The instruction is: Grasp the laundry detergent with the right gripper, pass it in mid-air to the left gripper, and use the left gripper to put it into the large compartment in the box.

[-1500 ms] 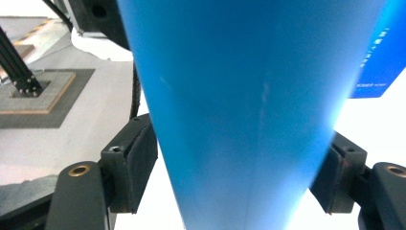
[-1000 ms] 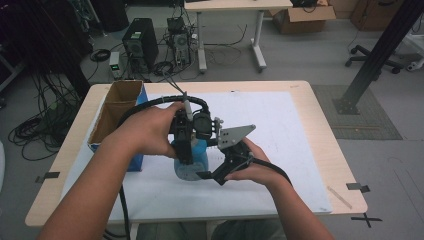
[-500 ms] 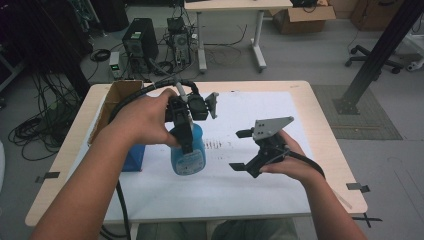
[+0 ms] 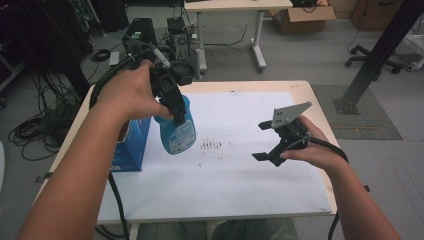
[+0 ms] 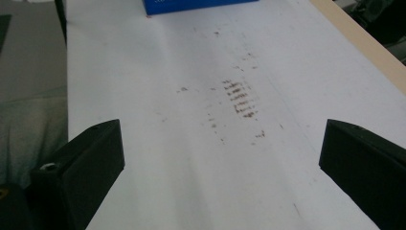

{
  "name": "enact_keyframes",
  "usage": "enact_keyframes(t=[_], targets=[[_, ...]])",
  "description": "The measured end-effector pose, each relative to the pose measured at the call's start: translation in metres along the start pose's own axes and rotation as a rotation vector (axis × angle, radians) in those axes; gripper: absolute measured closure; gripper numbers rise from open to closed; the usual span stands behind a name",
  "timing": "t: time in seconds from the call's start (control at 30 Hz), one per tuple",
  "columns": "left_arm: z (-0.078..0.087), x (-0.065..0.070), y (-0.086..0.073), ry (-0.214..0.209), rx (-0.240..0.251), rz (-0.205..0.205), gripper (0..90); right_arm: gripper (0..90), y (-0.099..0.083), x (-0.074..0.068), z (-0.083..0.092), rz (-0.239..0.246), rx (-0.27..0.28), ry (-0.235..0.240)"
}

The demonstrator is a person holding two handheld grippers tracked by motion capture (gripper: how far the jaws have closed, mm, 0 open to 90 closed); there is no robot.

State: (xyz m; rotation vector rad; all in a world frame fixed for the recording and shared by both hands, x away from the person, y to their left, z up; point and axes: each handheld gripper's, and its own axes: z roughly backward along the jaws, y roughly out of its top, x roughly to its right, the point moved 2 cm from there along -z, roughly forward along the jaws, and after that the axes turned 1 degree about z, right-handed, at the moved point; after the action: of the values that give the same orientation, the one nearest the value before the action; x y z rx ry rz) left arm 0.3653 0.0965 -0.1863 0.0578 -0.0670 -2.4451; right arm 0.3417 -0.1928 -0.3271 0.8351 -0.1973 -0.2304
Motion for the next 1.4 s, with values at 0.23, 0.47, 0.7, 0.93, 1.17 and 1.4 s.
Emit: enact_keyframes(t=[0.23, 0.47, 0.7, 0.93, 1.17, 1.4], targets=[[0.027, -0.024, -0.01, 0.004, 0.013, 0.182, 38.1, 2.1, 0.001, 0.015, 0.01, -0.004, -0.088, -0.032], [0.053, -0.053, -0.025, 0.001, 0.068, 0.355, 38.1, 2.3, -0.003, 0.027, 0.013, -0.026, -0.124, -0.058], [0.073, -0.074, -0.038, 0.0, 0.102, 0.482, 38.1, 2.3, -0.005, 0.033, 0.015, -0.039, -0.145, -0.063], [0.088, -0.101, -0.054, 0.013, 0.111, 0.635, 38.1, 2.7, -0.003, 0.041, 0.018, -0.033, -0.191, -0.095], [0.087, -0.125, -0.069, 0.041, 0.07, 0.779, 38.1, 2.7, -0.001, 0.044, 0.021, -0.029, -0.194, -0.104], [0.077, -0.144, -0.088, 0.044, 0.048, 0.873, 38.0, 2.7, -0.005, 0.047, 0.019, -0.044, -0.191, -0.111]])
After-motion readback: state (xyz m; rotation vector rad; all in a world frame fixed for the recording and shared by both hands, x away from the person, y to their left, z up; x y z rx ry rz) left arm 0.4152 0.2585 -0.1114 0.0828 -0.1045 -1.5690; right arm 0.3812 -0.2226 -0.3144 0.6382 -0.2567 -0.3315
